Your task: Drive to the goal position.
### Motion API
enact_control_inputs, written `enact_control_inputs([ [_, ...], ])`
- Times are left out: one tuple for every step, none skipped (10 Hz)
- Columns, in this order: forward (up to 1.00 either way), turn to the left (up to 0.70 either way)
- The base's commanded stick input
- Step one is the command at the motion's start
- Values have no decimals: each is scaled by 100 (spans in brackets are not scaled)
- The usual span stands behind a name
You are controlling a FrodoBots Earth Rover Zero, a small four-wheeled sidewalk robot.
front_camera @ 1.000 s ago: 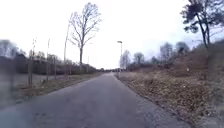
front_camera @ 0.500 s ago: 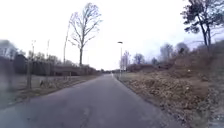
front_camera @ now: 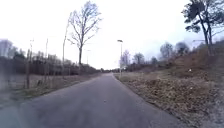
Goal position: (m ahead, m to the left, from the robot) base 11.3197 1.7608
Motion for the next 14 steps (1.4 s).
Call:
enact_control_inputs([
  [50, 1],
  [50, 1],
  [50, 1],
  [50, 1],
  [50, 1],
  [50, 1],
  [50, 1],
  [50, 1],
  [50, 1],
  [50, 1],
  [50, 1],
  [50, 1],
  [50, 1],
  [50, 1],
])
